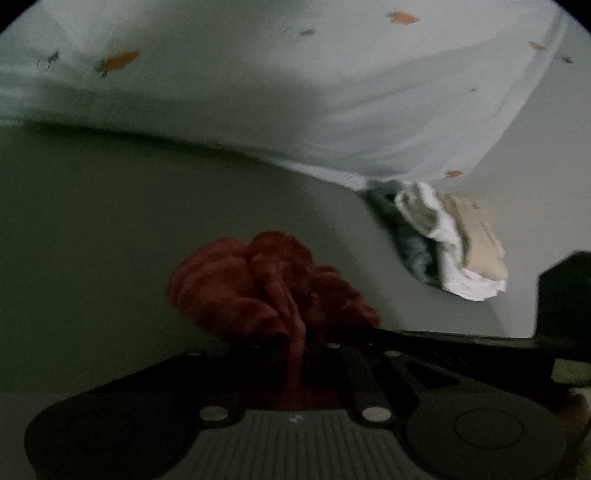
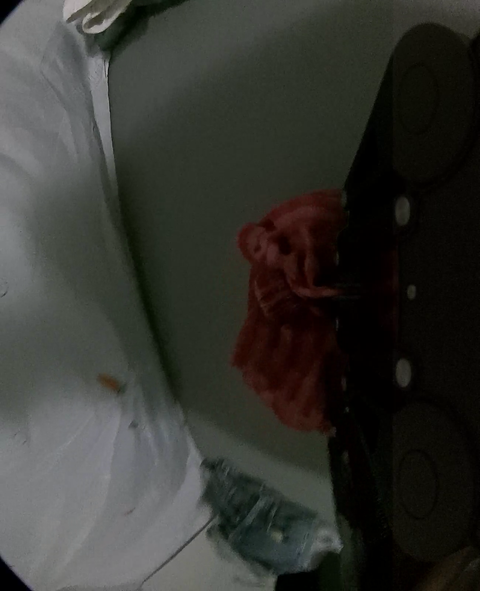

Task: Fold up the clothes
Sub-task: 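Grasp the folded red cloth with both tools and lift it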

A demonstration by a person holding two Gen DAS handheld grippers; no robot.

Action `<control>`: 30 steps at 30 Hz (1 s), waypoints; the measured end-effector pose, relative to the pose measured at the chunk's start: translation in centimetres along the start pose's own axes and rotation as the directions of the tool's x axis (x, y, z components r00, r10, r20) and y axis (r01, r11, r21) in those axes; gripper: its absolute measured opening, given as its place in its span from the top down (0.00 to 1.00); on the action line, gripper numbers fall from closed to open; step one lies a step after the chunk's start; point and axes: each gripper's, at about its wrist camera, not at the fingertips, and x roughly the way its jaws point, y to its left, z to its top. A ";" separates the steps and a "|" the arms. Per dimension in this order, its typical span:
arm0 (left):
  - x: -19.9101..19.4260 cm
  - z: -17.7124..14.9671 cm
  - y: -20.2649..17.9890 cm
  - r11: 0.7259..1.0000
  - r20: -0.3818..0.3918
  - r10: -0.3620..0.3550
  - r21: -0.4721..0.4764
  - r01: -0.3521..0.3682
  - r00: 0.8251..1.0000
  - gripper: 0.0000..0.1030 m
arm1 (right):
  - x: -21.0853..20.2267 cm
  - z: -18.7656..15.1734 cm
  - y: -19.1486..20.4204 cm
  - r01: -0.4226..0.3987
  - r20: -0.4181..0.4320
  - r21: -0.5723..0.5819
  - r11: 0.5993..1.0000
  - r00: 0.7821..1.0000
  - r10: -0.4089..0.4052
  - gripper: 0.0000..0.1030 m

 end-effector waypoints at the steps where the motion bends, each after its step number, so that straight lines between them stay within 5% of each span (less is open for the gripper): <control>1: -1.0 -0.3 -0.3 1.000 0.013 0.000 0.011 -0.001 1.000 0.90 | -0.5 -0.2 0.4 -0.023 0.003 0.015 1.000 1.000 0.023 0.96; 8: -7.2 -1.5 0.8 1.000 0.061 0.014 -0.028 -0.012 0.998 0.90 | -1.9 -1.4 3.2 -0.081 0.043 0.087 0.993 0.996 0.077 0.96; 18: -10.3 -2.0 2.1 0.991 0.034 -0.129 -0.039 0.131 0.991 0.90 | -5.6 -3.8 7.6 0.072 0.084 0.116 0.991 0.993 -0.082 0.96; 30: -7.8 -2.6 -2.6 0.934 -0.039 -0.358 -0.011 0.358 0.933 0.90 | -12.0 -5.9 5.3 0.295 0.141 0.224 0.929 0.933 -0.330 0.96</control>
